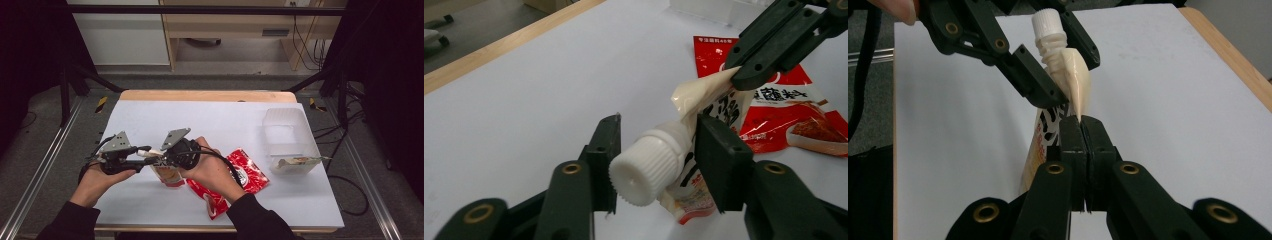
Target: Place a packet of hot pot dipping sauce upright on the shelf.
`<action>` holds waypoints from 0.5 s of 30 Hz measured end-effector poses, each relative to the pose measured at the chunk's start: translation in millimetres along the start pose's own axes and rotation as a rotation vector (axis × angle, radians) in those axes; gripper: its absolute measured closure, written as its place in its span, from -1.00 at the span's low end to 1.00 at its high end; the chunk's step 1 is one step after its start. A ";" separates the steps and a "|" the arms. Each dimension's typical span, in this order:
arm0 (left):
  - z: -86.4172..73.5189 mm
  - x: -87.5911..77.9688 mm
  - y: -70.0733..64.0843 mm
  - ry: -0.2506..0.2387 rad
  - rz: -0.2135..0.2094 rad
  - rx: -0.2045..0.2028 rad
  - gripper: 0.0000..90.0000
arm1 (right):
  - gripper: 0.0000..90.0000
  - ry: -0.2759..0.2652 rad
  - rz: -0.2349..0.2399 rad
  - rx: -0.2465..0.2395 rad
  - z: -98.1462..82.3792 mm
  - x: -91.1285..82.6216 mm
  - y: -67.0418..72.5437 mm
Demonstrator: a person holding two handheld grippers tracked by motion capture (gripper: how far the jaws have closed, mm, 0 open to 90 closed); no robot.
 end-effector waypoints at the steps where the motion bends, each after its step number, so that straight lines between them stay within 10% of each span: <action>1: 0.3 0.0 -1.6 0.004 -0.010 -0.001 0.34 | 0.99 0.004 -0.001 -0.003 -0.9 -0.4 -0.2; 15: 21.1 2.9 -29.1 0.051 -0.037 0.078 0.60 | 0.95 0.046 0.002 0.011 -13.0 -18.4 -2.0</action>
Point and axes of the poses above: each handheld gripper's, and its own axes: x roughly forward along the jaws, z roughly out of its top, y roughly to its left, the point moved 6 cm from there along x, roughly forward along the jaws, and after that the axes turned 14 degrees about -x, right-handed, at the moved point
